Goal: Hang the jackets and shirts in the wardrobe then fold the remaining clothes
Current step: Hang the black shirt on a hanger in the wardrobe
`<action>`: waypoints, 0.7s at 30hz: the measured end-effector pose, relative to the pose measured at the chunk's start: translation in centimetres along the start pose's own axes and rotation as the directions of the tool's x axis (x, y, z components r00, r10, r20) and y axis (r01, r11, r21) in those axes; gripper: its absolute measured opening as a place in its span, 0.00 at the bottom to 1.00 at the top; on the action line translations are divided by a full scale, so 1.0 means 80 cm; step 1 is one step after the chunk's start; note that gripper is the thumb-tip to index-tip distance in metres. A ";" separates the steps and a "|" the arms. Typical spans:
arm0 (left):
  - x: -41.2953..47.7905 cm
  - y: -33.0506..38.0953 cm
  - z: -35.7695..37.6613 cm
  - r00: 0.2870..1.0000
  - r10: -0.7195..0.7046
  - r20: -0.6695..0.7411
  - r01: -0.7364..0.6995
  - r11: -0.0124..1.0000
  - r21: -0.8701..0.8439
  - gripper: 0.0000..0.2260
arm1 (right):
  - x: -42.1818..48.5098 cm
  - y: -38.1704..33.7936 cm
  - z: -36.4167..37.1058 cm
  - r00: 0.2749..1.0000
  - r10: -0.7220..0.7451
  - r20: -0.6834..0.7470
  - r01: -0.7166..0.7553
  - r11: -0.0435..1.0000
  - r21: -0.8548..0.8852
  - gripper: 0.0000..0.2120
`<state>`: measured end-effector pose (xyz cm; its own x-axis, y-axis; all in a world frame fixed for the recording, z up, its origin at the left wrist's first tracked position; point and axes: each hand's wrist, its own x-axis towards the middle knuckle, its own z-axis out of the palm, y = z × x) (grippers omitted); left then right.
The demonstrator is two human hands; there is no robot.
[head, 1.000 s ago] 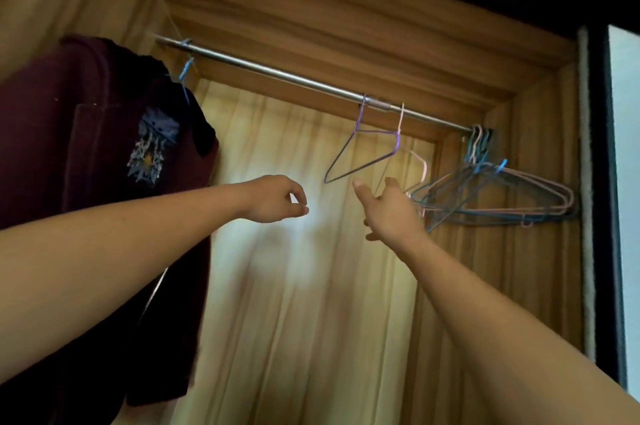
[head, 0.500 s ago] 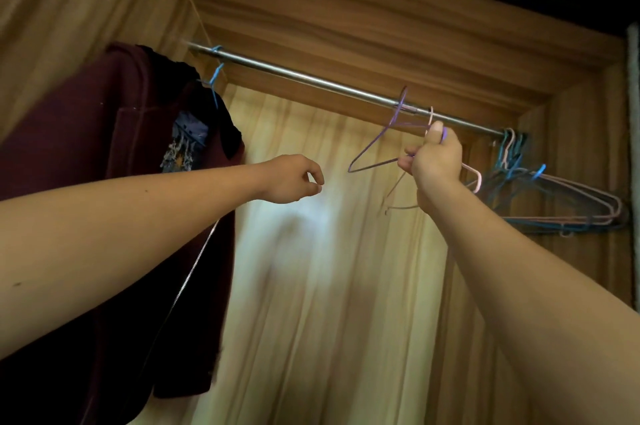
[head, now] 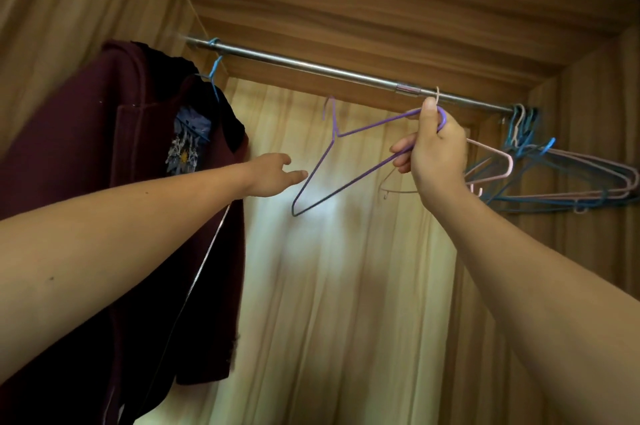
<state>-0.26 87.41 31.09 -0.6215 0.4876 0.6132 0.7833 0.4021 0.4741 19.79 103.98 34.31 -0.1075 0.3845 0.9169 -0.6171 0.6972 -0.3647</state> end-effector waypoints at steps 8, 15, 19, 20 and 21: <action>-0.029 -0.027 0.013 0.960 -0.134 0.244 0.235 0.863 -0.448 0.24 | -0.022 0.032 0.004 0.960 0.234 0.154 -0.247 0.966 0.073 0.27; -0.048 -0.050 0.036 0.963 -0.157 0.219 0.268 0.648 -0.713 0.03 | -0.046 0.081 0.007 0.876 0.401 0.268 -0.432 0.899 0.066 0.29; -0.056 -0.063 0.042 0.957 -0.171 0.235 0.289 0.642 -0.711 0.04 | -0.065 0.110 0.007 0.815 0.518 0.259 -0.544 0.838 0.038 0.29; -0.057 -0.065 0.044 0.958 -0.173 0.227 0.284 0.658 -0.697 0.06 | -0.070 0.116 0.006 0.800 0.541 0.259 -0.568 0.822 0.037 0.30; -0.058 -0.068 0.046 0.960 -0.174 0.220 0.279 0.667 -0.690 0.08 | -0.075 0.122 0.005 0.783 0.564 0.262 -0.591 0.806 0.031 0.30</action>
<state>-1.66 85.82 23.33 -0.7363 0.5686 0.3669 0.3597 -0.1304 0.9239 14.07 108.25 25.33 -0.6361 0.5360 0.5551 -0.4581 0.3166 -0.8306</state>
